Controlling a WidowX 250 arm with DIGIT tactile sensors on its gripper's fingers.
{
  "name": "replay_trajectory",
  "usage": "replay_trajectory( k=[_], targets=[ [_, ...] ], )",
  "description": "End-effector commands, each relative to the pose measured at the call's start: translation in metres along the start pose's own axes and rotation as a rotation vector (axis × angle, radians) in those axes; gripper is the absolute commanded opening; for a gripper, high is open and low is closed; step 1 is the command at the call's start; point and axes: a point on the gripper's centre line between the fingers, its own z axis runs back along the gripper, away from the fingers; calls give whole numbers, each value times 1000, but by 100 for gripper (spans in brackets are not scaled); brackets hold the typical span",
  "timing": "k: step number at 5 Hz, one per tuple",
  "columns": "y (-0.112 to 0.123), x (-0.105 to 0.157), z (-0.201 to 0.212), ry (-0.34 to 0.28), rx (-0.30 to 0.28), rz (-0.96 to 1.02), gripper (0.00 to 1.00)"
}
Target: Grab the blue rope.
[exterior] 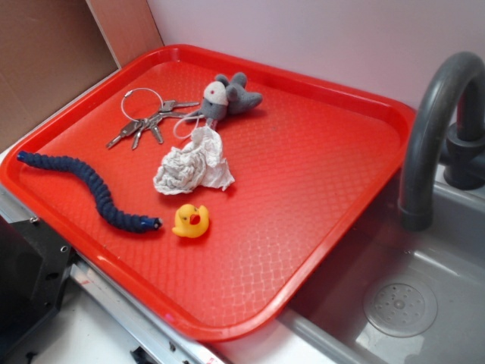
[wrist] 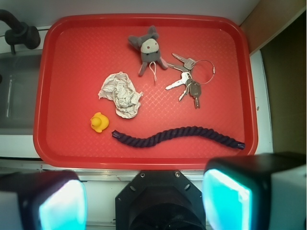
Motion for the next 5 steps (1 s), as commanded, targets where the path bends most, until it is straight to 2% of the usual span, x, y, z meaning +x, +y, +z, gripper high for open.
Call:
replay_trajectory(
  k=[1, 2, 3, 4, 5],
  targets=[
    [0, 0, 0, 0, 0, 0, 100],
    [-1, -4, -15, -60, -68, 255, 100],
    [3, 5, -43, -91, -64, 506, 100],
    [8, 10, -91, -49, -77, 768, 100],
    [12, 8, -119, -23, -118, 904, 100]
  ],
)
